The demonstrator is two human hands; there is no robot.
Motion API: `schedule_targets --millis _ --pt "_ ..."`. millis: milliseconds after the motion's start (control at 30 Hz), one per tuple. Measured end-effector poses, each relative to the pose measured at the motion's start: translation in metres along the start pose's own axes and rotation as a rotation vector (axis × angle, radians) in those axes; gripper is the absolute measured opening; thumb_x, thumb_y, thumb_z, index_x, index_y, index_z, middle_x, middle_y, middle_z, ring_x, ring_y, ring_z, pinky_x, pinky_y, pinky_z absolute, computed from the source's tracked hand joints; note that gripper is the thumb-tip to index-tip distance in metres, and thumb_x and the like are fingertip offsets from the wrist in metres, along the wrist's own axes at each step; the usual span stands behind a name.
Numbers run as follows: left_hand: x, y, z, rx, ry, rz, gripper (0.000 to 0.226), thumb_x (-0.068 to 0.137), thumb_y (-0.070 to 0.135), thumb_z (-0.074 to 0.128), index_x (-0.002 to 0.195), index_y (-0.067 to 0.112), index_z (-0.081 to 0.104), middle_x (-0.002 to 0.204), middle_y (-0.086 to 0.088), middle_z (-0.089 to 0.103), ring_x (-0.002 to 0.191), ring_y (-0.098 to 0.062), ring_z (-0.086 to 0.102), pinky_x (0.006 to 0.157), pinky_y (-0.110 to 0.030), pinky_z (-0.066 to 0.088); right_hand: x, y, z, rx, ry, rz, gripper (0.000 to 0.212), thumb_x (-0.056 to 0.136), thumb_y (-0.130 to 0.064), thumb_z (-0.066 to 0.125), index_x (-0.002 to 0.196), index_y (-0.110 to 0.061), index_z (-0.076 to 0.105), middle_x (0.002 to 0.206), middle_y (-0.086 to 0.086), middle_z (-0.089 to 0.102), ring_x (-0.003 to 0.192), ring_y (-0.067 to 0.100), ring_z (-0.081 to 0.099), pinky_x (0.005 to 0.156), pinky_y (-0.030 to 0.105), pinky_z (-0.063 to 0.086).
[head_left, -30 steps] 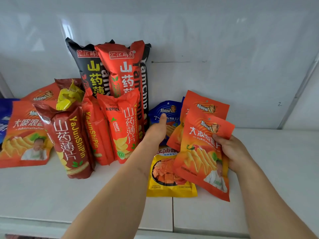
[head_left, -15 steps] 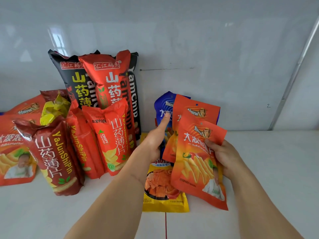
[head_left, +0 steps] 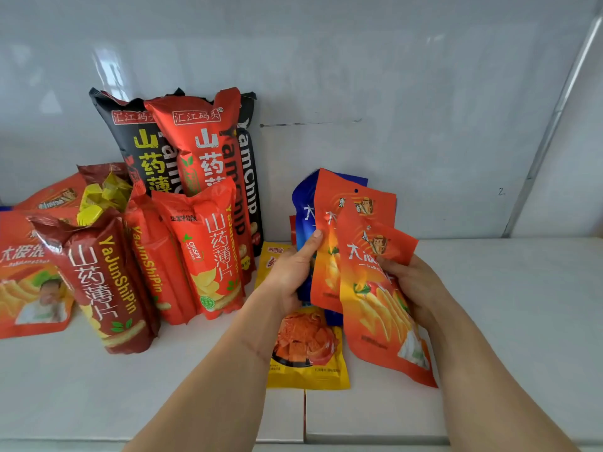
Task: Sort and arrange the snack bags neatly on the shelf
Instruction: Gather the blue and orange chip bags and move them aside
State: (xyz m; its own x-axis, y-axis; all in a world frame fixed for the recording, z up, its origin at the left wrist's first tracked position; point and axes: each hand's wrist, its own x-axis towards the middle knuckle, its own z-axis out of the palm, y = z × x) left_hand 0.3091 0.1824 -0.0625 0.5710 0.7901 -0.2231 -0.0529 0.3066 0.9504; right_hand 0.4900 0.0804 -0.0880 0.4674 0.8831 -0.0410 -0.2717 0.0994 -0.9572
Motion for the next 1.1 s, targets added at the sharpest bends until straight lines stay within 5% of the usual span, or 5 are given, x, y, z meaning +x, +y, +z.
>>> schedule_targets --millis 167,267,433,600,1100 --pt "-0.008 0.001 0.003 0.058 0.117 0.057 0.076 0.073 0.069 0.073 0.123 0.014 0.063 0.107 -0.007 0.076 0.096 -0.029 0.073 0.092 -0.049 0.056 0.0 -0.004 -0.004 -0.051 0.046 -0.079 0.025 0.086 -0.01 0.071 0.111 -0.012 0.069 0.1 0.014 0.076 0.085 0.032 0.074 0.078 0.044 0.058" --pt "-0.017 0.005 0.007 0.457 0.383 0.342 0.052 0.096 0.059 0.05 0.13 0.02 0.057 0.115 0.002 0.068 0.097 -0.016 0.062 0.084 -0.03 0.046 0.001 -0.008 -0.017 -0.129 0.063 -0.117 0.024 0.087 -0.01 0.071 0.11 -0.015 0.069 0.1 0.01 0.076 0.089 0.031 0.074 0.085 0.048 0.057" --pt "-0.021 -0.006 0.021 1.177 0.642 0.784 0.038 0.102 0.04 0.048 0.127 0.017 0.065 0.124 -0.001 0.067 0.106 -0.023 0.065 0.072 -0.029 0.046 -0.007 -0.019 -0.046 -0.168 0.101 -0.15 0.022 0.087 -0.01 0.07 0.108 -0.017 0.07 0.1 0.008 0.076 0.089 0.03 0.074 0.082 0.045 0.057" --pt "-0.014 -0.023 0.051 1.354 0.635 1.045 0.032 0.092 0.036 0.05 0.096 0.016 0.076 0.089 -0.002 0.073 0.076 -0.025 0.068 0.054 -0.028 0.044 -0.026 -0.031 -0.082 -0.219 0.168 -0.18 0.019 0.087 -0.011 0.07 0.103 -0.021 0.071 0.096 0.003 0.077 0.082 0.021 0.075 0.072 0.035 0.056" --pt "0.026 -0.057 0.175 1.313 0.381 1.294 0.032 0.089 0.031 0.05 0.079 0.014 0.074 0.073 -0.001 0.069 0.058 -0.025 0.062 0.05 -0.027 0.042 -0.061 -0.067 -0.196 -0.299 0.37 -0.149 0.025 0.086 -0.022 0.075 0.109 -0.023 0.067 0.096 0.0 0.077 0.085 0.022 0.075 0.077 0.039 0.058"
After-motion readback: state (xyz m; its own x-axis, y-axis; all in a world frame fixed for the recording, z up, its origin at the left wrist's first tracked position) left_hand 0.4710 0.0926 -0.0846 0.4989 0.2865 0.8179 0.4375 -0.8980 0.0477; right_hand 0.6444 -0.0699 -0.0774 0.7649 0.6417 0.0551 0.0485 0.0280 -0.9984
